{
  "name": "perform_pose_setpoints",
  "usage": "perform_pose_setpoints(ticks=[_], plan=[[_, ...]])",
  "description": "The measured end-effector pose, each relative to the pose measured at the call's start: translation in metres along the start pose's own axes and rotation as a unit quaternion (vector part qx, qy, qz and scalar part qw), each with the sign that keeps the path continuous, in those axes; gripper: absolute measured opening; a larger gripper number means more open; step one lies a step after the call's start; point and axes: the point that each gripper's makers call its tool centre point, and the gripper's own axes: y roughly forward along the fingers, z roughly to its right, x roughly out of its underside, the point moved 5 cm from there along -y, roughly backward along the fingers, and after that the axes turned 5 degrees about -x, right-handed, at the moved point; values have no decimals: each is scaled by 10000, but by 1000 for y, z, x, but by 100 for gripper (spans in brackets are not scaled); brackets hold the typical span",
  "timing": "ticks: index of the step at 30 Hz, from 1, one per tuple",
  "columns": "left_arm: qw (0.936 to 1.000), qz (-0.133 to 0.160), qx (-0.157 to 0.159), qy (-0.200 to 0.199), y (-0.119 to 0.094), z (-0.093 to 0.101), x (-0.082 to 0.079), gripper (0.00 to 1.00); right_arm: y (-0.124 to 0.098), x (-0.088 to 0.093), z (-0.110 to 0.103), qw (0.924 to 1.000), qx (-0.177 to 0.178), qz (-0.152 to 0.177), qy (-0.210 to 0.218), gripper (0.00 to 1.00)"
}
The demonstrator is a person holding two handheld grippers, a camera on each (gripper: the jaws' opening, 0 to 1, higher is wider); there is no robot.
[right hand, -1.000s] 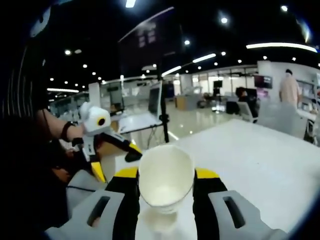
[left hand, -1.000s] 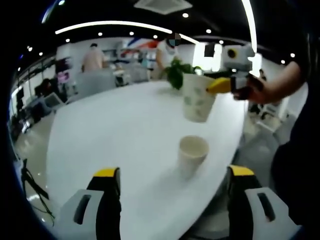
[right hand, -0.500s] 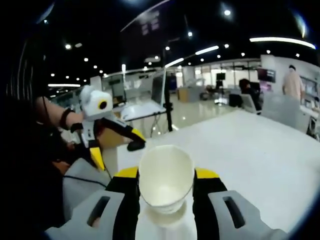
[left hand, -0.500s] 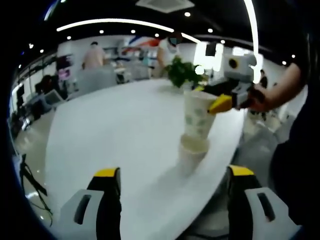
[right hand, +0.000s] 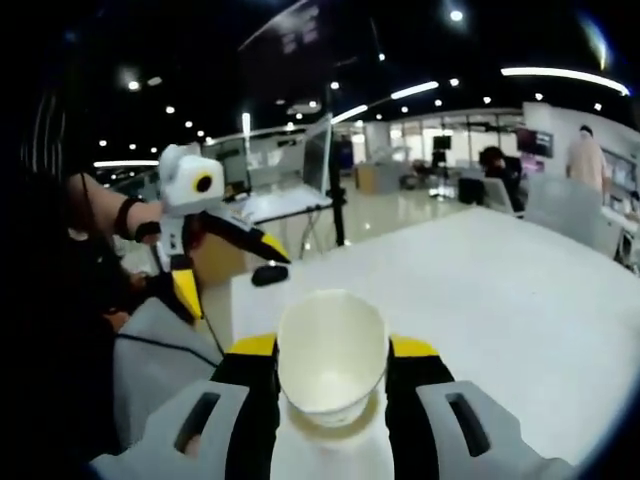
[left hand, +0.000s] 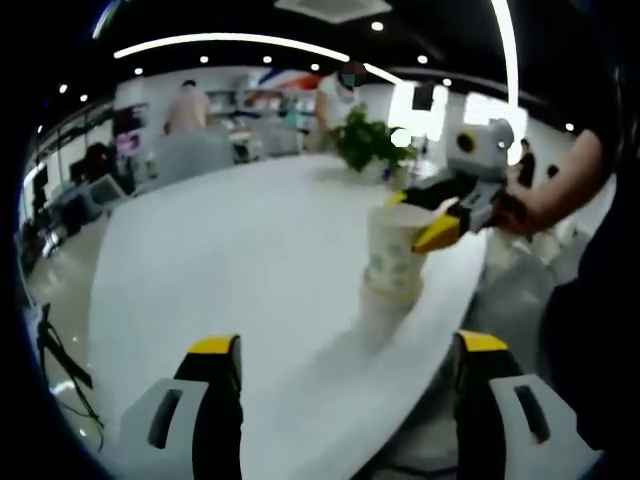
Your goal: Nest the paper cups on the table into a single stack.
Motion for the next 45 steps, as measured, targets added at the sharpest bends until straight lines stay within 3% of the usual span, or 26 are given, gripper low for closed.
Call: perform_pose_setpoints(ticks=[7,24,45], plan=[[10000,-25,1,-4,1,-2,1,86,3,8,5,9998,79,-18,171,37],[9999,-125,-9,-94,3,-6,8,86,12,23,1,9989,115,-412,-190,43],[9998,-110,-89,-143,2,-7,11,85,13,37,3,9979,25,-639,-83,50]])
